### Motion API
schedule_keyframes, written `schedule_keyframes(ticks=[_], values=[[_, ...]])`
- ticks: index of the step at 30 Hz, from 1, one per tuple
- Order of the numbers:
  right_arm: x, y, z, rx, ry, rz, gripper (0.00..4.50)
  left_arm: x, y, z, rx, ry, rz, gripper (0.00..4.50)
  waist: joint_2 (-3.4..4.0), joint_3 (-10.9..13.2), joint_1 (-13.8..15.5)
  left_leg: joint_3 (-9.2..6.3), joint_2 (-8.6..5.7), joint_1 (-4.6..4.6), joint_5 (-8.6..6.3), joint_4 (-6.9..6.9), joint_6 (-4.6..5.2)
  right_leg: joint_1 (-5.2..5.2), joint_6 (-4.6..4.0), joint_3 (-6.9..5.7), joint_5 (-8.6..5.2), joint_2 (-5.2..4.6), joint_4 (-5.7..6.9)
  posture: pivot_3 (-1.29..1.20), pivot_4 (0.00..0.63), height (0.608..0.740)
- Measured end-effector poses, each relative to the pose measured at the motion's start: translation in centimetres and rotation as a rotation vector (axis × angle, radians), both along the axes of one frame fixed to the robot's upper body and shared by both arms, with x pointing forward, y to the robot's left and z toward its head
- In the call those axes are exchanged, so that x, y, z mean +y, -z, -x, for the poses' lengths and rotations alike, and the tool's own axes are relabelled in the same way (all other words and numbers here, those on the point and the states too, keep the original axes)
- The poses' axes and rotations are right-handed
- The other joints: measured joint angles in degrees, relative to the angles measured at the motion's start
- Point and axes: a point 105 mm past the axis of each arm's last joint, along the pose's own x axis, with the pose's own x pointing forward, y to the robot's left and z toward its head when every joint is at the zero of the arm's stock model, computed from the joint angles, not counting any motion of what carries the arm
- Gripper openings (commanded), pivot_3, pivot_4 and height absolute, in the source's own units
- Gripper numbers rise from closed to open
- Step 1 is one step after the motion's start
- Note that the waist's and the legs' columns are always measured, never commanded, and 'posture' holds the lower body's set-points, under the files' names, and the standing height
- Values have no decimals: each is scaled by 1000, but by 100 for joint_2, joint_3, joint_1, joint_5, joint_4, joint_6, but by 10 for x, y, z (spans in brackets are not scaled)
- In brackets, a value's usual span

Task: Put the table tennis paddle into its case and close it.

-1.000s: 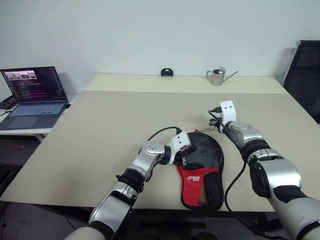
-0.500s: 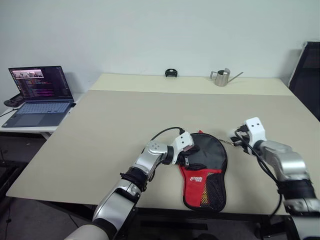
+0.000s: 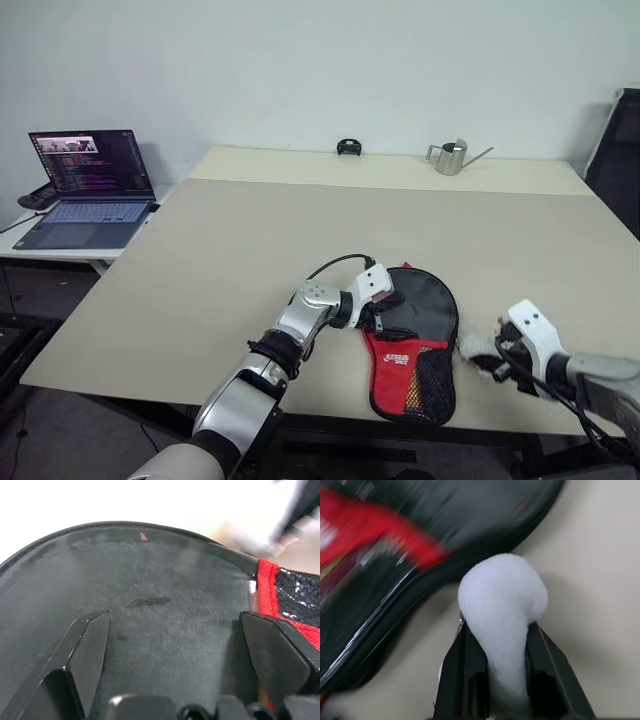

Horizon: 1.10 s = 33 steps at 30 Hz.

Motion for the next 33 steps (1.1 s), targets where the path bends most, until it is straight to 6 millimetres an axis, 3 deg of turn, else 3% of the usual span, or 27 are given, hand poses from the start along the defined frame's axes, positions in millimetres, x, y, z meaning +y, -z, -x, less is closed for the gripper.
schedule_keyframes(ticks=[10,15,24,33], values=[[-1,-14,34,58,-112,-40,333,-9,0,5,5,39,8,4500,-1,-10,74,-23,-37,-9,-16,-30,27,20,3,-21,0,-13,-62,0,150,740],[8,-9,56,137,-191,-76,333,-10,-1,6,-1,46,8,4500,-11,-12,87,-22,-48,-4,-29,-42,48,38,17,-20,-8,-28,-91,0,150,740],[19,-3,73,192,-253,-107,333,-8,1,5,-2,40,0,4500,-13,-12,47,-23,-48,23,-29,-55,48,62,39,-22,-21,-43,-93,0,150,740],[37,-12,86,190,-354,-145,332,-7,1,5,-1,39,-1,4500,-17,-13,44,-24,-47,32,-30,-61,47,71,44,-24,-24,-44,-100,0,150,740]])
